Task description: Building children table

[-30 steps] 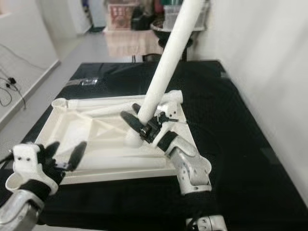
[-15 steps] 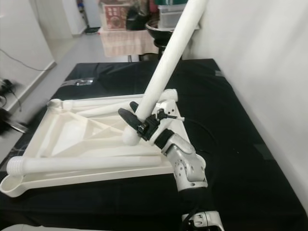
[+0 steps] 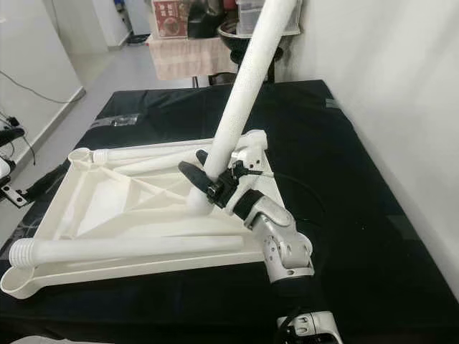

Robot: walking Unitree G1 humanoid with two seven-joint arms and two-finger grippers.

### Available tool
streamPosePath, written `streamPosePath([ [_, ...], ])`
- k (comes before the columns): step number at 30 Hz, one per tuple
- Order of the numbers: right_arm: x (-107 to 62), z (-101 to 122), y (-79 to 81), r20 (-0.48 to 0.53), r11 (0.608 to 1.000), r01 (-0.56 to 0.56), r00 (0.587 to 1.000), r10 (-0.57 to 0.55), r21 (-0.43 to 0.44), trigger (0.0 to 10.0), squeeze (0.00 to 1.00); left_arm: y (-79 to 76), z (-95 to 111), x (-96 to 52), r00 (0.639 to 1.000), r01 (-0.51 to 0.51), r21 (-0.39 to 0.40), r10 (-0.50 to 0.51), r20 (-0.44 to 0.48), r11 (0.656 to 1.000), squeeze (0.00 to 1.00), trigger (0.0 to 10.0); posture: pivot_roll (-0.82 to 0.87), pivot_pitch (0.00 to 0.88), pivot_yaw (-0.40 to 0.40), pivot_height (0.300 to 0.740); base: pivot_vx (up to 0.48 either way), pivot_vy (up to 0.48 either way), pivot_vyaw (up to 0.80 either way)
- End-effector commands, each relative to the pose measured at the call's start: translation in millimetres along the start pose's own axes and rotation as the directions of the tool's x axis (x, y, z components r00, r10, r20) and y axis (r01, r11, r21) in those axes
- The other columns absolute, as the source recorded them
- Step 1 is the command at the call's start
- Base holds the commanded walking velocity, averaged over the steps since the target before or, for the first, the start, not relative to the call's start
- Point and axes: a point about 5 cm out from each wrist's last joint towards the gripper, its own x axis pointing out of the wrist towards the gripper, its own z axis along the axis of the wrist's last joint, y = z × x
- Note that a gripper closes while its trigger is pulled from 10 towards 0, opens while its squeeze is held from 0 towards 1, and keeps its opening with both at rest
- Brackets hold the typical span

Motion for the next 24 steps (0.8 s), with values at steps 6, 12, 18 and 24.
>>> streamPosePath([
  [6,9.1,1.8,5.4,0.008,0.999,-0.038,0.999,0.039,-0.03,10.0,0.0,32.6,31.6,28.1,0.967,-0.224,0.371,0.16,0.197,0.901,0.0,10.0,-0.04,0.0,0.039,0.74,0.0,0.0,0.0],
  [12,14.8,-1.1,9.2,0.0,0.998,-0.055,0.998,0.055,-0.033,10.0,0.0,17.7,70.6,69.3,0.904,-0.31,0.378,0.147,0.402,0.872,0.0,10.0,-0.04,0.0,0.032,0.74,0.0,0.0,0.0],
  [18,16.8,-1.1,12.9,0.0,0.997,-0.068,0.998,0.068,-0.038,10.0,0.0,-11.2,86.1,100.2,0.878,-0.248,0.365,0.049,0.476,0.897,0.0,10.0,-0.07,0.0,0.049,0.74,0.0,0.0,0.0],
  [24,16.1,-0.6,13.9,0.001,0.997,-0.069,0.998,0.069,-0.044,10.0,0.0,-21.3,91.5,105.9,0.868,-0.219,0.327,0.031,0.496,0.919,0.0,10.0,-0.09,0.0,0.059,0.74,0.0,0.0,0.0],
])
